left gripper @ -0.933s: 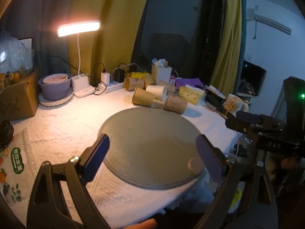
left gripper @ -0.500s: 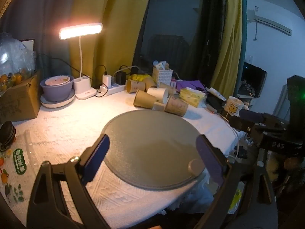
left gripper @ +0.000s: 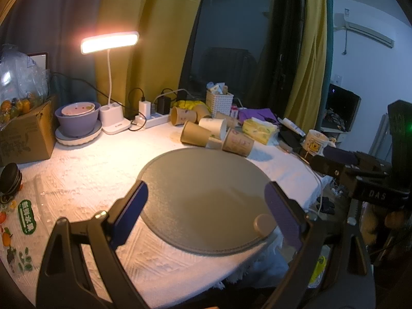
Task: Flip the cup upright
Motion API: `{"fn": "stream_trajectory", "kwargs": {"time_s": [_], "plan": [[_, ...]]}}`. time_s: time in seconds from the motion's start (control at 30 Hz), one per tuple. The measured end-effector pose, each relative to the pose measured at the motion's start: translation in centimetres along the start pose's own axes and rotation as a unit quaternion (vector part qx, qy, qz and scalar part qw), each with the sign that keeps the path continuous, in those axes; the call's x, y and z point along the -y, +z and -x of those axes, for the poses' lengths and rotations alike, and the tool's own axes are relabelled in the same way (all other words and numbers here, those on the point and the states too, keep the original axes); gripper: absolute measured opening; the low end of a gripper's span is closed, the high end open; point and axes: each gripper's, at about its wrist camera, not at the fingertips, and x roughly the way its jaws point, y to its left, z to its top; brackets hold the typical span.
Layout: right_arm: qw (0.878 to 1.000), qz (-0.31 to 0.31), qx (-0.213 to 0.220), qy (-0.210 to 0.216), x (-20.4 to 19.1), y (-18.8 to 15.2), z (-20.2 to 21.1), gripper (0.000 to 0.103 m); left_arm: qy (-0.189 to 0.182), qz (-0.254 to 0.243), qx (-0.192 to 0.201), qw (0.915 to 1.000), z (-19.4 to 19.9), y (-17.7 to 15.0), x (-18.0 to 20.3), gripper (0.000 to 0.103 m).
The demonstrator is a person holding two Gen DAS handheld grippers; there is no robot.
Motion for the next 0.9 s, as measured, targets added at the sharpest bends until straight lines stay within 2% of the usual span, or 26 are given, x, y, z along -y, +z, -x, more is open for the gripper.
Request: {"fn": "stream_trajectory", "kwargs": {"time_s": [0.9], "plan": [[1.0,0.0,0.0,0.0,0.24,-0.06,-0.05,0.07,-0.002,-0.001,-0.001,1.0,-0.05,-0.07,0.1,0.093]]}}
